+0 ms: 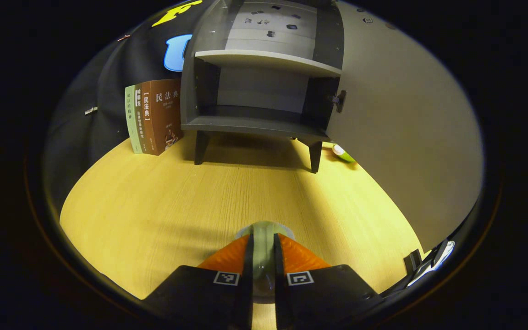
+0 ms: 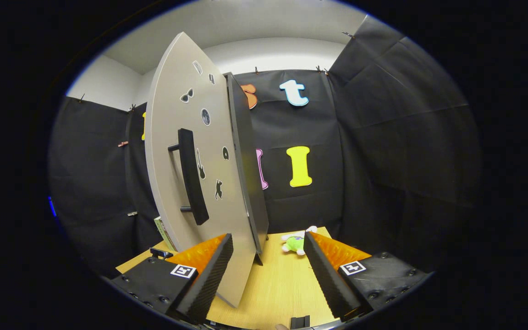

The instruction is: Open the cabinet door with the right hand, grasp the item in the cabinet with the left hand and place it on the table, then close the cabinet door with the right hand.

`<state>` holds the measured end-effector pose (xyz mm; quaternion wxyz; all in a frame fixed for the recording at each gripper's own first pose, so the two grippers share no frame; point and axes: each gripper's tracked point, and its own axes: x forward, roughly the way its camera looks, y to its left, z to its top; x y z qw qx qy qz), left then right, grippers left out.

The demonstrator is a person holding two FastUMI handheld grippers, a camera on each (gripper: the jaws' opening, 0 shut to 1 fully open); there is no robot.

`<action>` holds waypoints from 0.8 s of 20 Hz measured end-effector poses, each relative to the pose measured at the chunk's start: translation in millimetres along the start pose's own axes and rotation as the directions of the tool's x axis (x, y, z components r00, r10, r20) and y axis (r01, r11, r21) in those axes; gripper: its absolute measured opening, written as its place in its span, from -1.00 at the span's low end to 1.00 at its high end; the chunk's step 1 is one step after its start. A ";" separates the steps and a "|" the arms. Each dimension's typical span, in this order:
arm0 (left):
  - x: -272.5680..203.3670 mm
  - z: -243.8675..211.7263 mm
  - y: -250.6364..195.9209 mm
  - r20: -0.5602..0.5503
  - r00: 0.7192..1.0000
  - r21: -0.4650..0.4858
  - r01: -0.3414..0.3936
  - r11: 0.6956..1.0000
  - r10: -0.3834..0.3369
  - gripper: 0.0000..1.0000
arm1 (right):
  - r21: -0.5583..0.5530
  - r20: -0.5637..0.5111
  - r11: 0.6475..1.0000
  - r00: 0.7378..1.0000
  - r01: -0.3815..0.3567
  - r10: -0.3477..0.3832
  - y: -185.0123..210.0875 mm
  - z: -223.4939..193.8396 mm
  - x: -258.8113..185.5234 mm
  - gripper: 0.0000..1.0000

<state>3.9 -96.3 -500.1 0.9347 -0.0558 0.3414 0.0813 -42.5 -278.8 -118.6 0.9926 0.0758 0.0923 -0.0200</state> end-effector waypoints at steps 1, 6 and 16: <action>5.6 -4.3 -2.6 -0.011 1.000 0.005 0.006 1.000 -0.006 -0.53 | -0.002 -0.007 1.000 1.000 -0.001 0.001 -0.5 -1.6 0.9 0.95; 14.9 -3.9 -1.5 0.000 1.000 0.014 -0.018 1.000 0.018 -0.44 | -0.027 -0.030 1.000 1.000 -0.005 0.004 -4.1 -8.9 5.3 0.95; -21.6 66.6 9.6 0.130 0.990 0.054 -0.070 0.996 0.062 0.32 | -0.020 -0.005 0.993 0.993 -0.120 0.120 18.9 8.2 8.2 0.96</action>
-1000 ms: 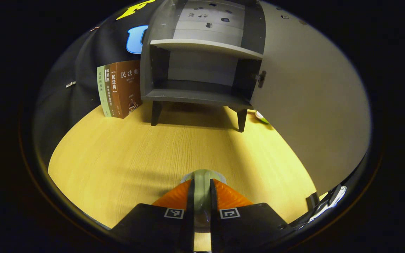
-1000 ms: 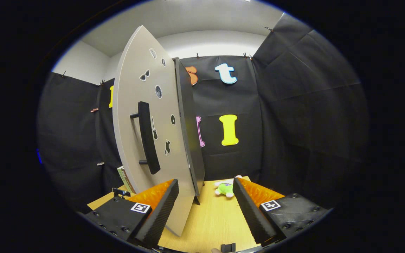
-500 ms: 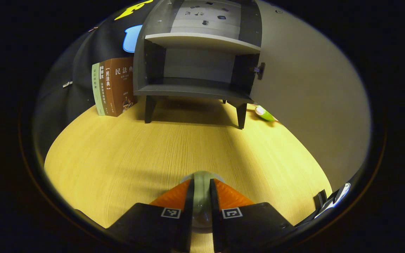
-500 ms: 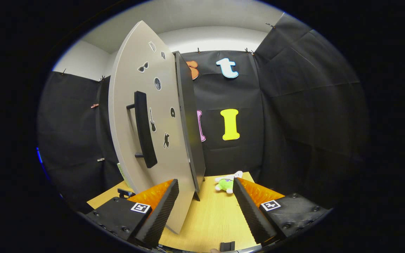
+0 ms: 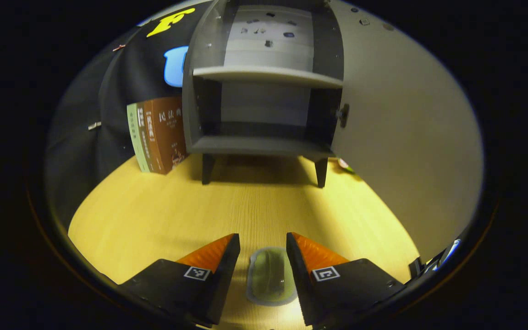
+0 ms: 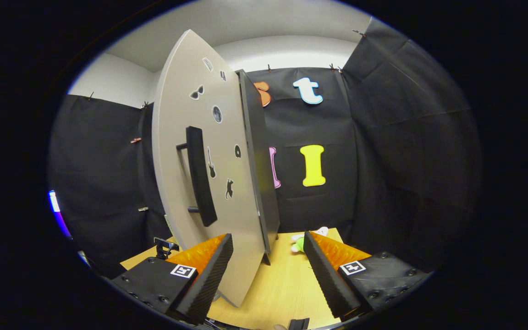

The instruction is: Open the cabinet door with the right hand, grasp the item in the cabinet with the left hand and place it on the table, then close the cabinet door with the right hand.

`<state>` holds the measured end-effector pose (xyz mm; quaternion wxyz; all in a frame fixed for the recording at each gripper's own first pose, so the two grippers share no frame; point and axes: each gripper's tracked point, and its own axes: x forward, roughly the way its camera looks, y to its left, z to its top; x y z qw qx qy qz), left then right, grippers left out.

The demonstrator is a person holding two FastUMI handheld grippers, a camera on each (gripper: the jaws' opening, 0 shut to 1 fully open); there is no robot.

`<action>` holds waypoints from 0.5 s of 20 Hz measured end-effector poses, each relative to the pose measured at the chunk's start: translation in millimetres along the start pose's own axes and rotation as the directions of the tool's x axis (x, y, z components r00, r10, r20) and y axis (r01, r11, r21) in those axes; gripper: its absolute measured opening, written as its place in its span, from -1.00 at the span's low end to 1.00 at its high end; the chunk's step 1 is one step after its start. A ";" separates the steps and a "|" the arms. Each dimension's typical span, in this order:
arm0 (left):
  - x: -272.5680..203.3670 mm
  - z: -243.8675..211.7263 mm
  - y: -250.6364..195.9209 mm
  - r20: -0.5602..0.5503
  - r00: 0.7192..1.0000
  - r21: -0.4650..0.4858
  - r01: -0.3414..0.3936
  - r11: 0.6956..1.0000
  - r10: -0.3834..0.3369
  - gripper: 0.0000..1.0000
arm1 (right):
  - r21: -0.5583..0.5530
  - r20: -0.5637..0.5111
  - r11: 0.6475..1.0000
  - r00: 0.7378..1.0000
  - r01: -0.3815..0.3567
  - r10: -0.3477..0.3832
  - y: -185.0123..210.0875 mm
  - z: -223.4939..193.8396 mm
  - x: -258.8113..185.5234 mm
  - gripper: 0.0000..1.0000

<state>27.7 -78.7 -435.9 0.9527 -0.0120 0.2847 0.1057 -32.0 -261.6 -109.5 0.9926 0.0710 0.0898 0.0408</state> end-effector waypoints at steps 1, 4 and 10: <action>-6.9 19.3 -1.0 0.040 0.999 0.005 0.008 1.000 -0.008 0.34 | -0.012 0.003 1.000 1.000 -0.020 0.020 5.1 3.1 0.8 0.95; -30.6 76.1 2.5 0.155 0.988 0.018 -0.004 1.000 0.001 0.92 | -0.061 0.021 0.994 0.996 -0.090 0.092 20.7 11.4 3.8 0.95; -100.3 177.6 7.9 0.361 0.932 0.016 -0.022 1.000 0.015 0.92 | -0.061 0.022 0.974 0.975 -0.219 0.221 42.0 18.7 13.4 0.96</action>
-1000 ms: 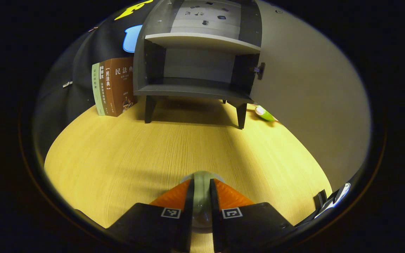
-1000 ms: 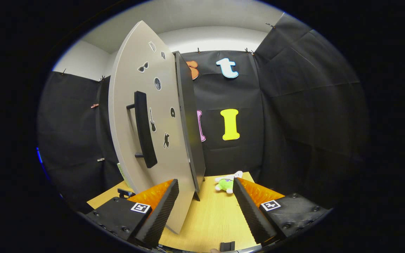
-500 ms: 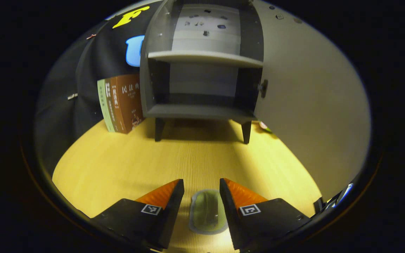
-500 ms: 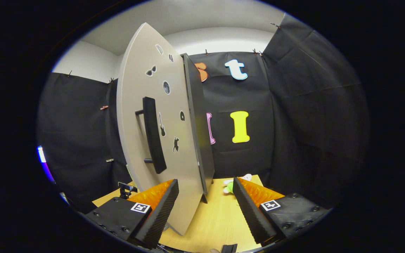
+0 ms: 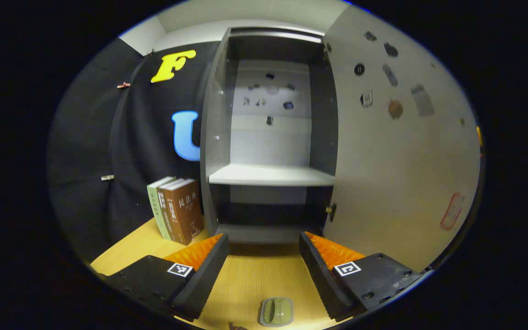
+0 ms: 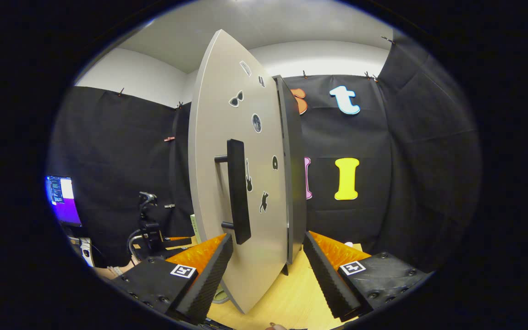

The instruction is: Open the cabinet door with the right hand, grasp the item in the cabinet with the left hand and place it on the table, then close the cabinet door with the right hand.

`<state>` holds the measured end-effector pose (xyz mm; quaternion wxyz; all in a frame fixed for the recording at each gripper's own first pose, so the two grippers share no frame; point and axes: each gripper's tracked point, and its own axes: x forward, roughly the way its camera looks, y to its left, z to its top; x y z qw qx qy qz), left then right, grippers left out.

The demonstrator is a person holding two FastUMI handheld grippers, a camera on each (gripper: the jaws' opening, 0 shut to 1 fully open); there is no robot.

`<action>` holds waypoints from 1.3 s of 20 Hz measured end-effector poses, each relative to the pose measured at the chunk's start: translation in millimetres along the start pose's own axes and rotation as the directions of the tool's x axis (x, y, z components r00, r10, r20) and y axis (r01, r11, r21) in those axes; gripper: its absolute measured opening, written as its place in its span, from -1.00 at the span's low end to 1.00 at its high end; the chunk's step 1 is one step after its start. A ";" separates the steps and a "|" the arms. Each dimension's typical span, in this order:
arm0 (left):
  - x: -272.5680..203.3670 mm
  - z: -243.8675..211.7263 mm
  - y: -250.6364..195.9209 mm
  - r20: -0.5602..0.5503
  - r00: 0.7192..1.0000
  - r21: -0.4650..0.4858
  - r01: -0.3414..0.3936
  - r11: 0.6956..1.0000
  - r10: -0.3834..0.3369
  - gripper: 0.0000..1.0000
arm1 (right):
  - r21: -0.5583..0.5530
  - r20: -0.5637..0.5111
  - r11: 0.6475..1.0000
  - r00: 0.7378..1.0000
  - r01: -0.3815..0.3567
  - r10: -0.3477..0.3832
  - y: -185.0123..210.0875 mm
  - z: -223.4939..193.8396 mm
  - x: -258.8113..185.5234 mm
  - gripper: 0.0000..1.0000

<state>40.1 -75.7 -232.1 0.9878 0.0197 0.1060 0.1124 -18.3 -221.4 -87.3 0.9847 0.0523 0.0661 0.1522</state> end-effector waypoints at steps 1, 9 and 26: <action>-8.8 15.8 1.2 0.021 1.000 0.010 0.000 1.000 0.000 0.90 | 0.004 0.007 1.000 1.000 -0.019 0.019 2.1 3.6 2.0 0.96; -89.2 109.1 -1.9 0.108 0.994 0.045 -0.029 0.999 0.024 0.89 | 0.029 -0.002 0.987 0.988 -0.156 0.156 16.7 12.4 17.2 0.95; -162.1 176.2 110.4 0.145 0.989 0.017 0.016 1.000 -0.018 0.90 | 0.021 -0.011 0.987 0.987 -0.161 0.162 77.6 4.3 49.6 0.95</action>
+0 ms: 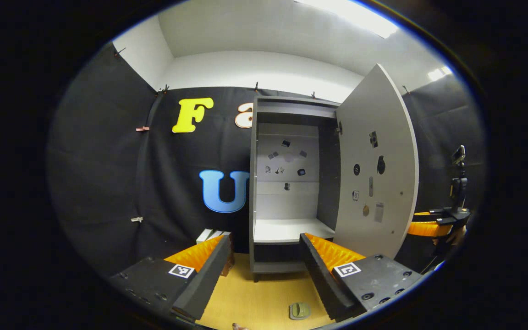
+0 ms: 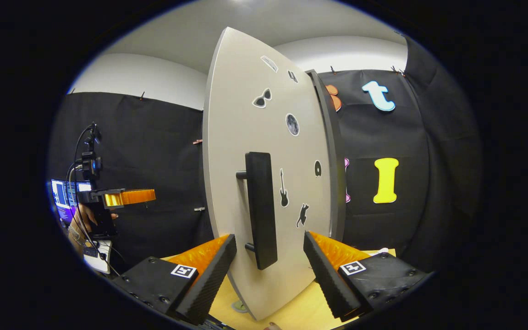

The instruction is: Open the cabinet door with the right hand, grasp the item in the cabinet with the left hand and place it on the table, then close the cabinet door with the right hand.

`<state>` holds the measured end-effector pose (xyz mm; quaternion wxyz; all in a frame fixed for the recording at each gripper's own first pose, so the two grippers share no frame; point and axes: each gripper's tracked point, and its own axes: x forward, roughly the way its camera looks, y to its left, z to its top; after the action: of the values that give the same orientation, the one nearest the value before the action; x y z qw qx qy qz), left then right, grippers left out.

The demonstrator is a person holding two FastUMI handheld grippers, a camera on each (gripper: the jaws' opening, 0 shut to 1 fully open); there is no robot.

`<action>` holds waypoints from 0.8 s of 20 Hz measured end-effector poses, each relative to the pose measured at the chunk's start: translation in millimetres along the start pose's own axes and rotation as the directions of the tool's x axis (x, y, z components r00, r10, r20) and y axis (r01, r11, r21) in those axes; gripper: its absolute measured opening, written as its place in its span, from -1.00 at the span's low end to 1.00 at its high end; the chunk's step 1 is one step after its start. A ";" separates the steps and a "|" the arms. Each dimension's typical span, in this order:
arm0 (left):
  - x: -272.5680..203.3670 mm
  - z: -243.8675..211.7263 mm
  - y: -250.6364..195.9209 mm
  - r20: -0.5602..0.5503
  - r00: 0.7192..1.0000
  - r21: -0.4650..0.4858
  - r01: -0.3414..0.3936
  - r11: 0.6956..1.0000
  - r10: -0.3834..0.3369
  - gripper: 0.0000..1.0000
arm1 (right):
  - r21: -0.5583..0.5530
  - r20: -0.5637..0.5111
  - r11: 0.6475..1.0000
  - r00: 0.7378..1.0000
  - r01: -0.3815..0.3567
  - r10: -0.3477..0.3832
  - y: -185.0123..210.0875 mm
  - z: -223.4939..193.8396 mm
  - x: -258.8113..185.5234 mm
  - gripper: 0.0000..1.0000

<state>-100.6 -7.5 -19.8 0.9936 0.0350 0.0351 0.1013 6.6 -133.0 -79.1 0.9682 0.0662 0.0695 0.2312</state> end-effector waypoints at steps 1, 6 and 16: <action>4.8 -1.0 10.2 -0.007 1.000 0.003 0.023 1.000 -0.023 0.89 | -0.001 -0.002 1.000 1.000 0.015 -0.015 12.1 -2.6 6.4 0.95; 30.7 -4.5 63.3 -0.005 0.995 0.010 0.102 0.995 -0.102 0.90 | -0.031 0.013 0.997 0.997 0.073 -0.073 55.6 -9.3 52.0 0.95; 65.1 -25.4 96.6 -0.068 0.969 0.046 0.241 0.969 -0.238 0.91 | -0.024 0.061 0.994 0.992 0.108 -0.107 113.7 -10.4 144.2 0.96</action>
<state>-58.2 101.8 -41.8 0.9957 0.0540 0.0726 -0.0193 82.4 34.5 -86.1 0.9817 0.0562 0.0407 0.1775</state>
